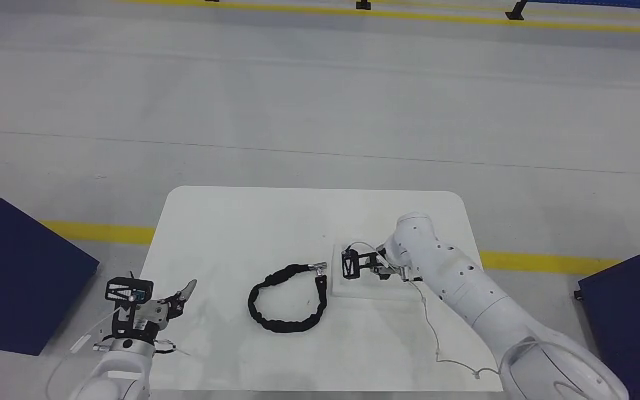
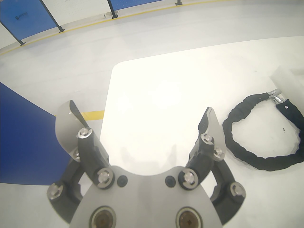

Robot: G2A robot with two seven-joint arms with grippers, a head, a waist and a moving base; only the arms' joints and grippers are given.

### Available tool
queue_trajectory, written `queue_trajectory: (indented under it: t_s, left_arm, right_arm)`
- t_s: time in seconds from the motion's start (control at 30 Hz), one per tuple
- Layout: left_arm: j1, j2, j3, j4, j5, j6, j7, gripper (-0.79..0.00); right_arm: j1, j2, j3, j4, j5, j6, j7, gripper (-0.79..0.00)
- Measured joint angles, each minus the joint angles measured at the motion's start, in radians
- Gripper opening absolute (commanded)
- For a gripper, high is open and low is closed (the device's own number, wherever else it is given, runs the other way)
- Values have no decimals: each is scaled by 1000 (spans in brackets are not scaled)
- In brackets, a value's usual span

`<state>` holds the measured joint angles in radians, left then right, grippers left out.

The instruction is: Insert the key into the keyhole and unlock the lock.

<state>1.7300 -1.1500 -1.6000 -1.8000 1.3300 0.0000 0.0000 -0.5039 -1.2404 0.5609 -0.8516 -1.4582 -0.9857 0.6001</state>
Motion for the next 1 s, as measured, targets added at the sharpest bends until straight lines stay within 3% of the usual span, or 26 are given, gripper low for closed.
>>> queue_trajectory:
  t_s: [0.37, 0.7, 1.0]
  left_arm:
    - [0, 0, 0, 0, 0, 0, 0, 0]
    - [0, 0, 0, 0, 0, 0, 0, 0]
    - [0, 0, 0, 0, 0, 0, 0, 0]
  right_arm:
    - [-19, 44, 78, -126, -6, -27, 36, -785]
    - [-156, 129, 171, -328, -52, -27, 140, -785]
    - [-277, 183, 261, -459, -107, -23, 140, -785]
